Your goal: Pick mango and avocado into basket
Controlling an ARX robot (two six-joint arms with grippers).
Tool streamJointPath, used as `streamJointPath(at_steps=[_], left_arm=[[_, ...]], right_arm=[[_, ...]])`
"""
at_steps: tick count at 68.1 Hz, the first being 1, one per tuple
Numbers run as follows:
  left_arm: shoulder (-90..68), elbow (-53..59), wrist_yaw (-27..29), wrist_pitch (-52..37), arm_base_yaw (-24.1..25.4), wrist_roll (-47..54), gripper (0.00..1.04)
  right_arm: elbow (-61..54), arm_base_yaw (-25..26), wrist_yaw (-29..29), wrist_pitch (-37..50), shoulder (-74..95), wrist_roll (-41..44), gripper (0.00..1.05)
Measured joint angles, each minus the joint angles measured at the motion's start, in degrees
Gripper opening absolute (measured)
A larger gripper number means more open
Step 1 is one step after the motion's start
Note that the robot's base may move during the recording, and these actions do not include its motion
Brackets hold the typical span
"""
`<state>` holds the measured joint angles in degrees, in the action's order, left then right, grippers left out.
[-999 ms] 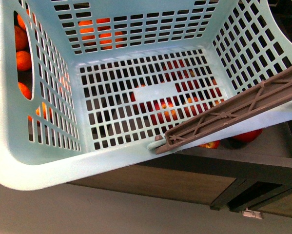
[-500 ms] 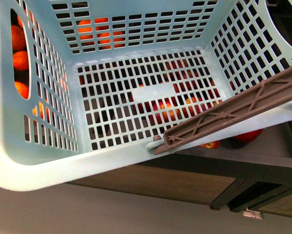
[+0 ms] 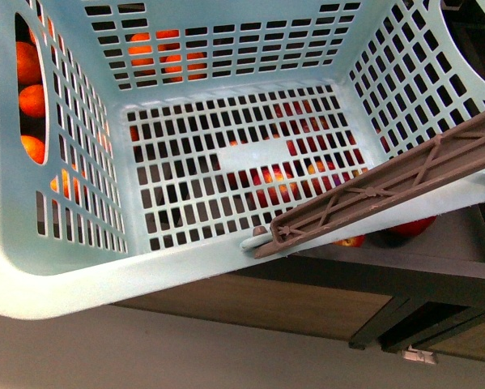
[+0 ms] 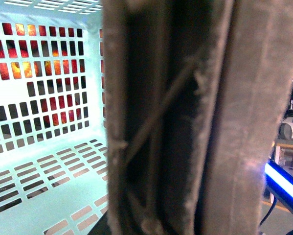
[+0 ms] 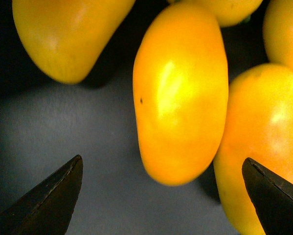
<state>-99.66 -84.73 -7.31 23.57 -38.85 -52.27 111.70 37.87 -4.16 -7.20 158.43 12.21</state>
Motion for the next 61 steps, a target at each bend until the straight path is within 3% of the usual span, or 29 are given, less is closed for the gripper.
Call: streamJointPath(at_steps=[61], left_arm=[[0.0,0.0,0.0,0.0,0.0,0.0,0.14]], right_arm=[[46.6,-2.14,3.32,-22.67,26.16,-2.36,0.96]])
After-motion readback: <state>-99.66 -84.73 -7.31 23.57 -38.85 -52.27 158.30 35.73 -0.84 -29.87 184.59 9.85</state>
